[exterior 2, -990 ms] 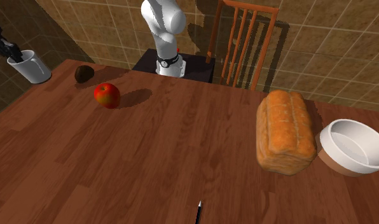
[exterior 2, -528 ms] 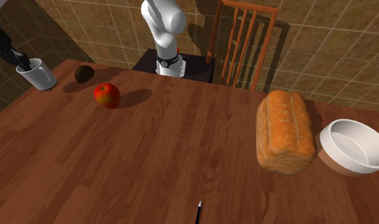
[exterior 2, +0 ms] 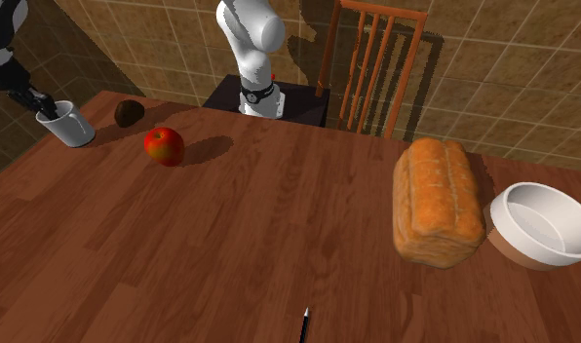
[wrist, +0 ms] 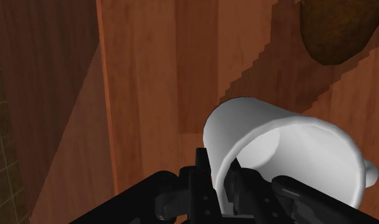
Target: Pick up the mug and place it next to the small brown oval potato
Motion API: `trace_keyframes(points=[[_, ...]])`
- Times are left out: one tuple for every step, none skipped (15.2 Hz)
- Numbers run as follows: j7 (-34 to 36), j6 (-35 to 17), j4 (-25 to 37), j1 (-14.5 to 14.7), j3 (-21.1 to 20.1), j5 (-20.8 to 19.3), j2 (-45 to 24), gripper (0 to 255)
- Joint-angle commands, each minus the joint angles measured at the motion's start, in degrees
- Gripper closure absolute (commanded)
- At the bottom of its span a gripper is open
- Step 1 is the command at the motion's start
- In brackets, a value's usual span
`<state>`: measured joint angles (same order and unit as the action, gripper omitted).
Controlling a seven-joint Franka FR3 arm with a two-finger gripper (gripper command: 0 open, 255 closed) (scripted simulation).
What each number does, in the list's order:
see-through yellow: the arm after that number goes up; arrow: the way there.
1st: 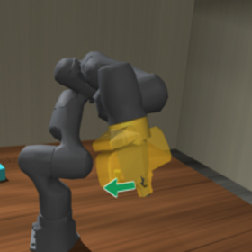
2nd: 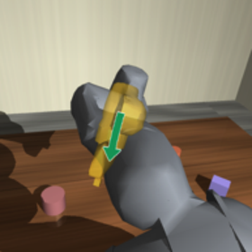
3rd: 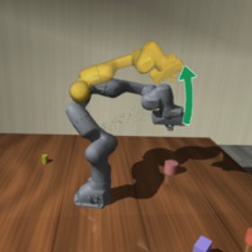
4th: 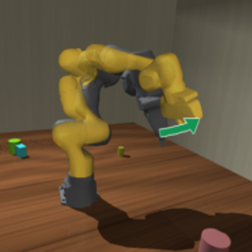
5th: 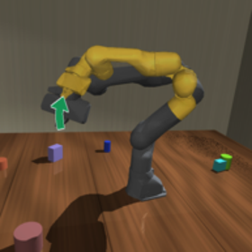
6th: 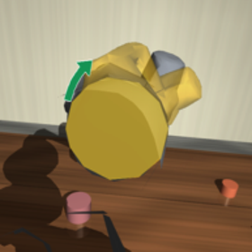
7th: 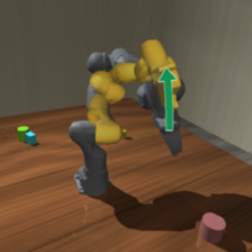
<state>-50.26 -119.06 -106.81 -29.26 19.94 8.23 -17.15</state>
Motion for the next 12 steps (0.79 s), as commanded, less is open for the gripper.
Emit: trace_keyframes(points=[[-0.02, -0.23, -0.08, 0.00, -0.02, 0.06, -0.11, 255], [-0.02, -0.23, -0.08, 0.00, -0.03, 0.06, -0.11, 255], [-0.02, -0.23, -0.08, 0.00, -0.03, 0.06, -0.11, 255], [-0.02, -0.23, -0.08, 0.00, -0.03, 0.06, -0.11, 255], [-0.02, -0.23, -0.08, 0.00, -0.03, 0.06, -0.11, 255], [-0.02, -0.23, -0.08, 0.00, -0.03, 0.06, -0.11, 0], [-0.02, -0.22, -0.08, 0.00, -0.03, 0.06, -0.11, 0], [-0.02, -0.23, -0.08, 0.00, -0.03, 0.06, -0.11, 0], [-0.02, -0.23, -0.08, 0.00, -0.03, 0.06, -0.11, 0], [-0.02, -0.23, -0.08, 0.00, -0.03, 0.06, -0.11, 0], [-0.02, -0.23, -0.08, 0.00, -0.03, 0.06, -0.11, 0], [0.22, 1.48, 0.97, 0.04, 0.12, -0.30, 0.60, 0]])
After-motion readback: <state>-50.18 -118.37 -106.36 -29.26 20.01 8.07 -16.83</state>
